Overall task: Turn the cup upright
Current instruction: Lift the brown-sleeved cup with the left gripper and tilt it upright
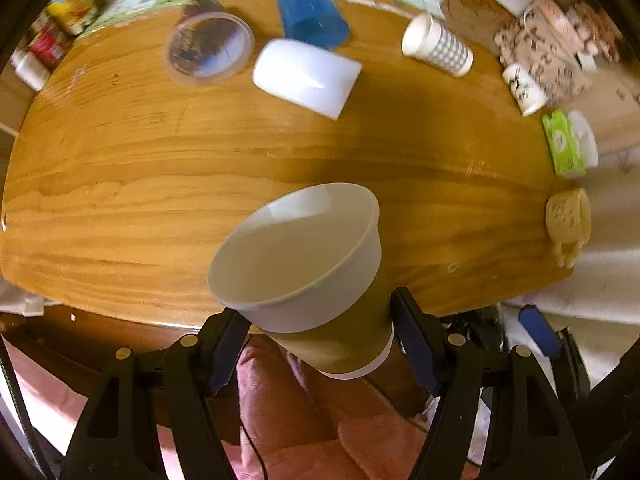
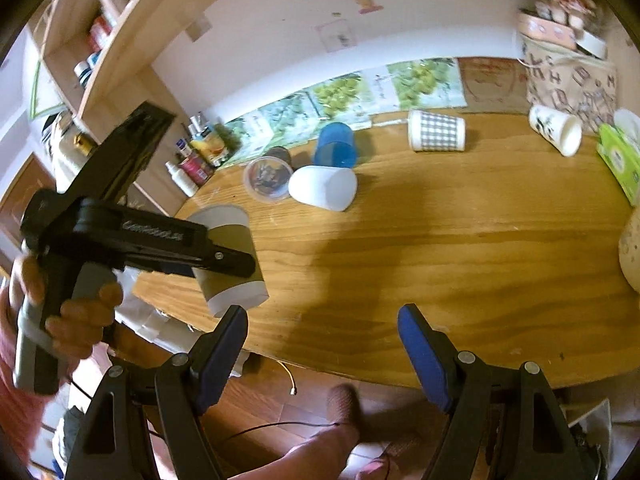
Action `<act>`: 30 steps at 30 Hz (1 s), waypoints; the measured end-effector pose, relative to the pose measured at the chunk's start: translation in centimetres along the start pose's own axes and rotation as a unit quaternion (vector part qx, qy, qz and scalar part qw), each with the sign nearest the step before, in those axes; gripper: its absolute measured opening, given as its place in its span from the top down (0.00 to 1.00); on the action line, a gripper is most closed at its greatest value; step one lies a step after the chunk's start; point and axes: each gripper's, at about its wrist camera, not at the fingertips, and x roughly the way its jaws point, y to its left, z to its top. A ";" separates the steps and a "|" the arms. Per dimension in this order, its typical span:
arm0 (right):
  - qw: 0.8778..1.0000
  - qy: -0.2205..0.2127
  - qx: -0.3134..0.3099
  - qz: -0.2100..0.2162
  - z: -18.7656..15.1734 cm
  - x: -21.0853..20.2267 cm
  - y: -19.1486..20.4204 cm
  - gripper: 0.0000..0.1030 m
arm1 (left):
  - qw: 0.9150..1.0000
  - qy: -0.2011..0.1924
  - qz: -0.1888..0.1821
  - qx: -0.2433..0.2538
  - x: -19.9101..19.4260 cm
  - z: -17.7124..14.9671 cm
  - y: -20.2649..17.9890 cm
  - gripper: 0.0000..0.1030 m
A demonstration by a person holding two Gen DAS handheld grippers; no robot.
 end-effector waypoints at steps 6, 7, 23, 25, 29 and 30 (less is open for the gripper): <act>1.000 0.001 -0.022 -0.002 -0.5 1.5 0.9 0.24 | 0.997 0.047 0.012 0.052 2.5 1.3 -0.9 0.28; 1.000 0.003 -0.026 -0.005 -0.6 1.8 1.0 0.24 | 0.997 0.053 0.015 0.059 2.8 1.5 -1.0 0.28; 0.999 0.024 -0.015 -0.036 -1.0 7.0 1.9 0.24 | 0.984 0.113 0.016 0.137 6.8 5.3 -1.8 0.27; 0.999 0.025 -0.008 -0.040 -0.8 7.4 1.8 0.24 | 0.983 0.116 0.012 0.145 7.0 5.7 -1.8 0.27; 0.999 0.026 -0.002 -0.045 -0.7 7.9 1.6 0.24 | 0.981 0.132 0.007 0.145 7.7 6.3 -1.8 0.27; 0.999 0.027 -0.002 -0.047 -0.7 8.0 1.6 0.24 | 0.980 0.135 0.007 0.144 8.0 6.4 -2.0 0.27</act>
